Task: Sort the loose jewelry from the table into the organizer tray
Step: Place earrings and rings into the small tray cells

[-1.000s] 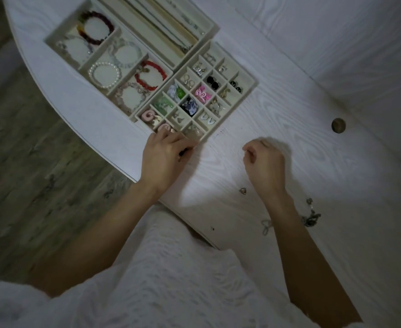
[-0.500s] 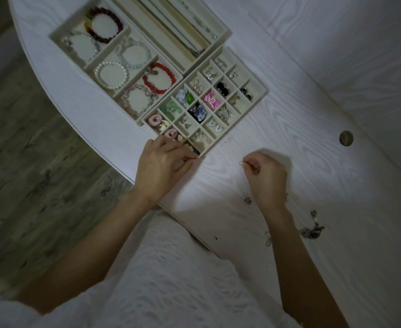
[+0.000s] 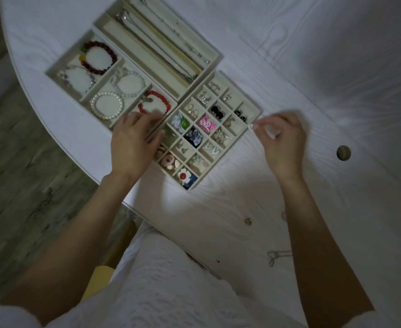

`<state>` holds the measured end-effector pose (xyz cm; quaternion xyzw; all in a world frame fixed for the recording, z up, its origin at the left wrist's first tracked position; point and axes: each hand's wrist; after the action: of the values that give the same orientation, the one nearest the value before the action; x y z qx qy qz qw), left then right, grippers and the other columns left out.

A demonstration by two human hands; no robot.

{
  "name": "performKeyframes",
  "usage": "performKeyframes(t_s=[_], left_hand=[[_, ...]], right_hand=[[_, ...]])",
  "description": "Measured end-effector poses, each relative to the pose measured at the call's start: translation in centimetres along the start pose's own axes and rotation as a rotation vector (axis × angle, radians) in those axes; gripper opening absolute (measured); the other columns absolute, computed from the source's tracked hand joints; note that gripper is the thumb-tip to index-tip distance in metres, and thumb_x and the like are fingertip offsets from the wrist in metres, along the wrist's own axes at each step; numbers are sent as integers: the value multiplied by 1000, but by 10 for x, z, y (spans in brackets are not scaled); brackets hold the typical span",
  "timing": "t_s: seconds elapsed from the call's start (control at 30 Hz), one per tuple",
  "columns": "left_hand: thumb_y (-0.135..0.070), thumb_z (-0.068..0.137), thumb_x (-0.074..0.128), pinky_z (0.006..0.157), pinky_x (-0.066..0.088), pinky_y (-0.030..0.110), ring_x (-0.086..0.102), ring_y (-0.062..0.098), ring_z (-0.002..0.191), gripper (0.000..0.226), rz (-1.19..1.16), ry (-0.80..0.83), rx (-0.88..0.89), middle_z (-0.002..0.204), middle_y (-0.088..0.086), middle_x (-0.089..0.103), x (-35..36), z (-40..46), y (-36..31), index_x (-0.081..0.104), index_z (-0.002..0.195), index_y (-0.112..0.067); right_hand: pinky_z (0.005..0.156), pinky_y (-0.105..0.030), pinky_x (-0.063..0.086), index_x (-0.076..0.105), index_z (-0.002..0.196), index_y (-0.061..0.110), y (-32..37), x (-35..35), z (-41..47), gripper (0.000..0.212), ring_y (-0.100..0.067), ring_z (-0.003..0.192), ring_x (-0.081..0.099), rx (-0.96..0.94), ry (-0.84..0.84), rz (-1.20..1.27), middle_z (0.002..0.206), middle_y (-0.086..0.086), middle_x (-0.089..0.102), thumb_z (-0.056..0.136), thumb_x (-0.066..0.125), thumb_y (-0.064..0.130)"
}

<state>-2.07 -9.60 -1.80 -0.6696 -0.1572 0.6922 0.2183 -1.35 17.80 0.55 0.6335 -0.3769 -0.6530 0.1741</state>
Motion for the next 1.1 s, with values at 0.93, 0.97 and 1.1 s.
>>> performKeyframes(t_s=[0.93, 0.97, 1.1], left_hand=[[-14, 88, 65, 71, 53, 39, 60, 23, 83, 25, -124, 14, 67, 97, 8, 64, 9, 16, 6, 66, 113, -12], [-13, 88, 65, 71, 53, 37, 60, 23, 83, 25, -130, 11, 70, 97, 8, 65, 9, 16, 6, 67, 112, -12], [-13, 88, 65, 71, 52, 35, 60, 21, 82, 24, -135, 14, 81, 97, 8, 65, 7, 16, 5, 67, 112, -11]], right_hand=[[78, -38, 46, 71, 79, 9, 3, 31, 48, 8, -30, 94, 52, -279, -124, -471, 97, -8, 59, 79, 67, 15], [78, -38, 46, 71, 78, 8, 2, 32, 47, 8, -30, 93, 52, -278, -133, -482, 96, -8, 60, 79, 66, 14], [81, -36, 45, 71, 76, 8, 0, 40, 46, 8, -29, 94, 53, -256, -168, -514, 96, -7, 60, 78, 66, 14]])
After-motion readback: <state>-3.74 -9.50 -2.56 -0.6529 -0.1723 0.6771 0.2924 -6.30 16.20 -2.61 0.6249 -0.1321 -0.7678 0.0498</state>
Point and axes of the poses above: each hand's wrist, its own z-axis towards the middle knuckle, its own x-axis out of the palm, y = z × x
